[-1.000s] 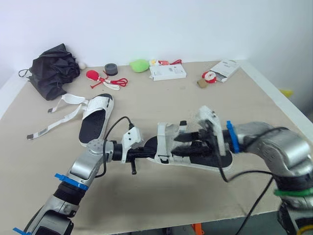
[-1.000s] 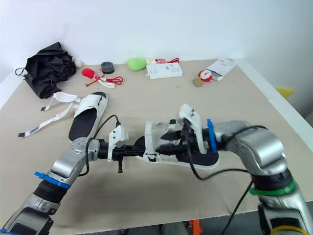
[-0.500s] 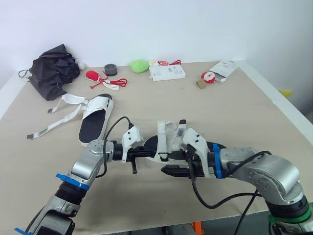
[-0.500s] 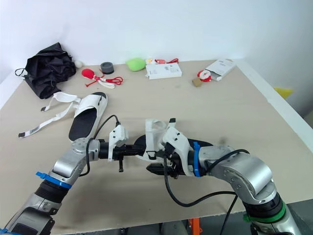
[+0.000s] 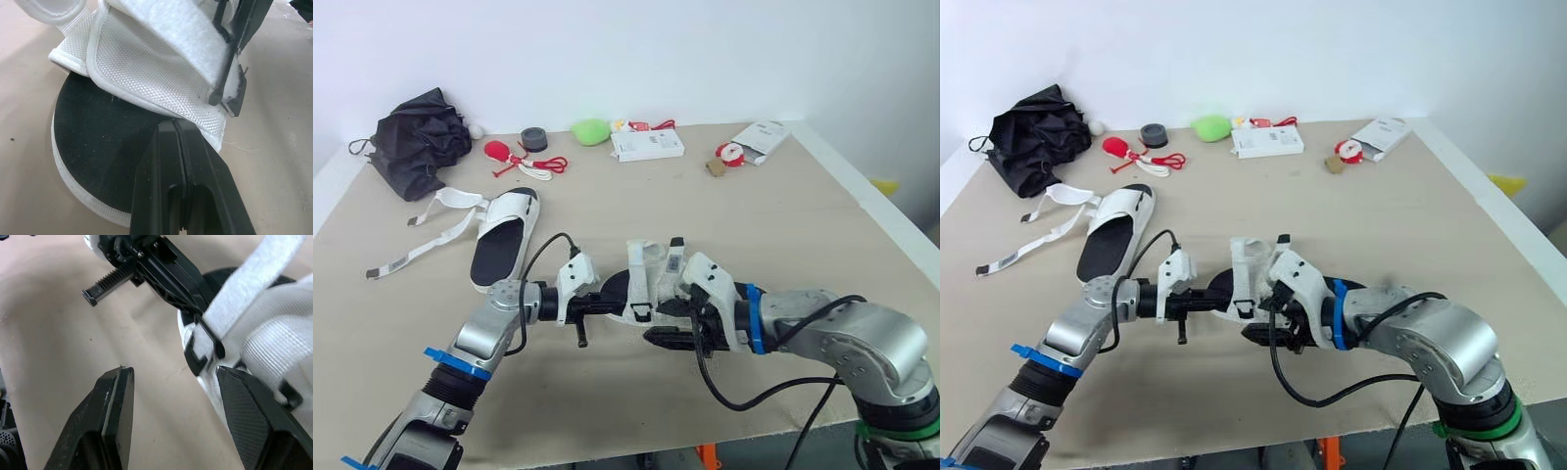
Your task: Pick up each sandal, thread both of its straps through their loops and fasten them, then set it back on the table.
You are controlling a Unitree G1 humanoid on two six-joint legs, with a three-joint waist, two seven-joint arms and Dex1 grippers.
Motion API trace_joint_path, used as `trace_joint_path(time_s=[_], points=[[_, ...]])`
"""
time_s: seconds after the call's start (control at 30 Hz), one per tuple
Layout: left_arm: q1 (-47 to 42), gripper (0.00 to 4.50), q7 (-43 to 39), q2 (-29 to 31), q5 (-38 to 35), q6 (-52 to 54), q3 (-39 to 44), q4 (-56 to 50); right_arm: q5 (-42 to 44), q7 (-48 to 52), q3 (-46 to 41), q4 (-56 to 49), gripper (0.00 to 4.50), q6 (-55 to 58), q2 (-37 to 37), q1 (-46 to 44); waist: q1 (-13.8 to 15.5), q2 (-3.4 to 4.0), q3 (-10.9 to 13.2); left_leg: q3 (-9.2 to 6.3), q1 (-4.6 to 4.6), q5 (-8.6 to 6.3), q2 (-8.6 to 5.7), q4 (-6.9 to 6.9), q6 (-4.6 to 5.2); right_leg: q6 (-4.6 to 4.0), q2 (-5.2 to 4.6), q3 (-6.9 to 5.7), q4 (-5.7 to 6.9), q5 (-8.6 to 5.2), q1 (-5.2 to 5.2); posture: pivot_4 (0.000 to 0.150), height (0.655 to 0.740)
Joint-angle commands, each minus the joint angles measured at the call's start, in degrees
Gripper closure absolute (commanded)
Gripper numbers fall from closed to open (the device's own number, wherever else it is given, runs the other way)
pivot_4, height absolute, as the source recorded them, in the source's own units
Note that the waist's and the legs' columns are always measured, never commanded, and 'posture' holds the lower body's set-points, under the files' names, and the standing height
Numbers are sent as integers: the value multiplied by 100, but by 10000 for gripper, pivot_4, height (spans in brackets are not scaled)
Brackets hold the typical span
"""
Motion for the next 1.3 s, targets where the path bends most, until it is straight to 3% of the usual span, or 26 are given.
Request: trace_joint_path(time_s=[0.03,0.4,0.57,0.7,0.87,1.3], points=[[150,45000,33,107,220,165,-159,207,-80,-425,-200,-153,15711,231,150,-22,-1,0,0,0,0,0,0,0,0,0,0,0,0,0,0,1500,7400],[137,45000,-15,164,204,196,-160,176,-292,-1389,-188,-212,15711,1033,1181,-146,-20,-1,-2,1,6,2,4,0,3,-7,3,2,1,3,1,1500,7400],[117,45000,-22,184,199,206,-171,176,-292,-1508,-247,-170,15711,1143,1457,-176,-32,-1,-2,-5,11,5,6,0,8,-13,8,2,1,7,1,1500,7400],[68,45000,-37,187,205,191,-183,215,16,-1271,-769,44,15711,1341,1941,-108,-50,-1,-2,-12,15,6,8,-1,8,-20,18,4,1,11,1,1500,7400],[60,45000,-48,195,221,176,-180,241,222,-1064,-945,251,15711,1376,2039,-45,-67,0,-2,-22,15,7,9,-2,10,-26,25,4,1,15,0,1500,7400],[85,45000,-54,225,245,167,-150,223,131,-947,-447,374,15711,1289,1874,109,-88,3,2,-28,10,7,8,-6,10,-31,23,2,0,12,-5,1500,7400]])
